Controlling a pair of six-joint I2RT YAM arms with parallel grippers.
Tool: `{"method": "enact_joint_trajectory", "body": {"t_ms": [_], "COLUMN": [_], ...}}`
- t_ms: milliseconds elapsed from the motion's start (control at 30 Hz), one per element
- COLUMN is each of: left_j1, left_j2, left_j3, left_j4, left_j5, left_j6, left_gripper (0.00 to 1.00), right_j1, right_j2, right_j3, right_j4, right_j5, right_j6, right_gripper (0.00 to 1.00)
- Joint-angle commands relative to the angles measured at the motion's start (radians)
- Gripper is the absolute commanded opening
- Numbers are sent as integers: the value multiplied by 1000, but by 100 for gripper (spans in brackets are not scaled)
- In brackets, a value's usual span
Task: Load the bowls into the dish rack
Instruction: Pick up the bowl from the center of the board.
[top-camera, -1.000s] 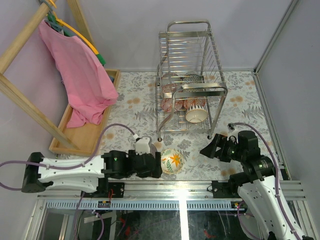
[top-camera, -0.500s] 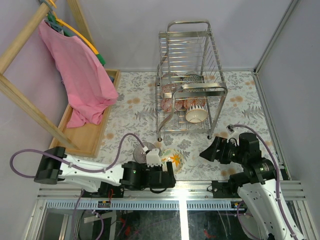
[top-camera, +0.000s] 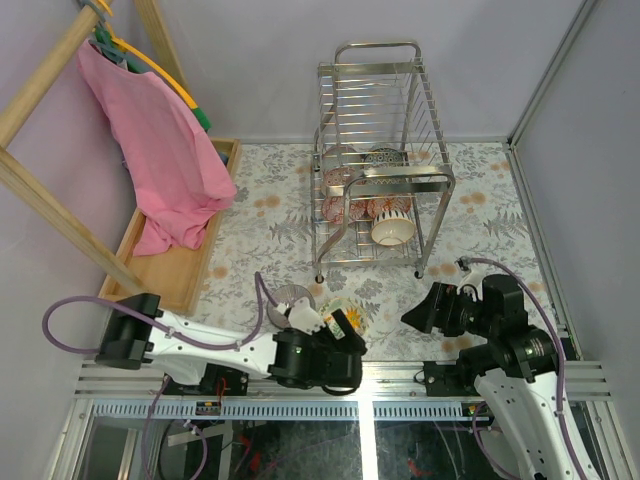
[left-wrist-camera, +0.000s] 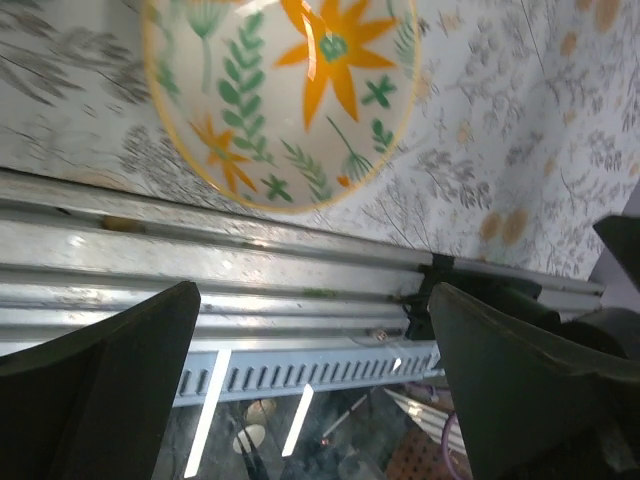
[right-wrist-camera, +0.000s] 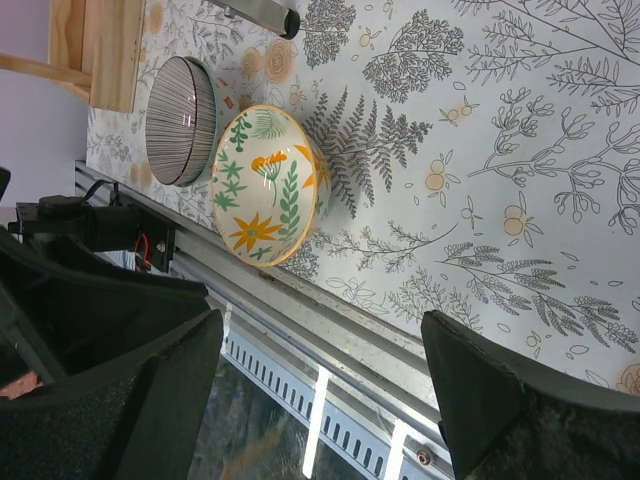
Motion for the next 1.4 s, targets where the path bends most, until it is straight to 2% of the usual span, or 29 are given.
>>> {"method": "enact_joint_trajectory", "body": {"t_ms": [0, 300, 367, 567, 967, 1367], "left_j1": [-2, 30, 47, 109, 183, 221], "left_j2": [-84, -116, -112, -112, -37, 11], "left_j3": [-108, -208, -211, -244, -220, -197], "left_j4": [-90, -94, -85, 11, 105, 134], "left_j5": [-100, -97, -106, -101, -73, -60], "left_j6": [-280, -326, -306, -216, -101, -39], "left_gripper": [97, 93, 92, 78, 72, 45], "right_j1": [-2, -2, -2, -2, -3, -2], "right_j2": [-33, -52, -56, -65, -89, -102], "right_j3": [23, -10, -10, -25, -32, -44], "right_j4": [-54, -42, -44, -40, -58, -63], "right_j5": [-66, -80, -81, -85, -77, -81], "right_j6": [-8, 3, 2, 12, 14, 11], "right_gripper": [87, 87, 87, 87, 87, 88]}}
